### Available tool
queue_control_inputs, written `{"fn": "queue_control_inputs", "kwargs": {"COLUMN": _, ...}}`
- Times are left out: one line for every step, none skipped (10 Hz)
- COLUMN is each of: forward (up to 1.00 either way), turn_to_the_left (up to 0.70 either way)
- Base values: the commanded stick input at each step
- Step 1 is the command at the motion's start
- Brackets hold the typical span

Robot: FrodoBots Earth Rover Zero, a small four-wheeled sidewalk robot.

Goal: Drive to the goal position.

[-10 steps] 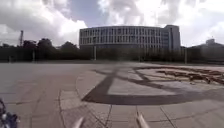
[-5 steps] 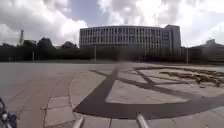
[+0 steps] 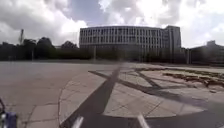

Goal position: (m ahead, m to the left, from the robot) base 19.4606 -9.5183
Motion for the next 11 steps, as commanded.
{"fn": "queue_control_inputs", "kwargs": {"forward": 0.7, "turn_to_the_left": 0.0}}
{"fn": "queue_control_inputs", "kwargs": {"forward": 0.7, "turn_to_the_left": 0.0}}
{"fn": "queue_control_inputs", "kwargs": {"forward": 0.7, "turn_to_the_left": 0.0}}
{"fn": "queue_control_inputs", "kwargs": {"forward": 0.7, "turn_to_the_left": 0.0}}
{"fn": "queue_control_inputs", "kwargs": {"forward": 0.7, "turn_to_the_left": 0.0}}
{"fn": "queue_control_inputs", "kwargs": {"forward": 0.7, "turn_to_the_left": 0.0}}
{"fn": "queue_control_inputs", "kwargs": {"forward": 0.7, "turn_to_the_left": 0.21}}
{"fn": "queue_control_inputs", "kwargs": {"forward": 0.7, "turn_to_the_left": 0.06}}
{"fn": "queue_control_inputs", "kwargs": {"forward": 0.7, "turn_to_the_left": 0.0}}
{"fn": "queue_control_inputs", "kwargs": {"forward": 0.7, "turn_to_the_left": 0.0}}
{"fn": "queue_control_inputs", "kwargs": {"forward": 0.7, "turn_to_the_left": 0.0}}
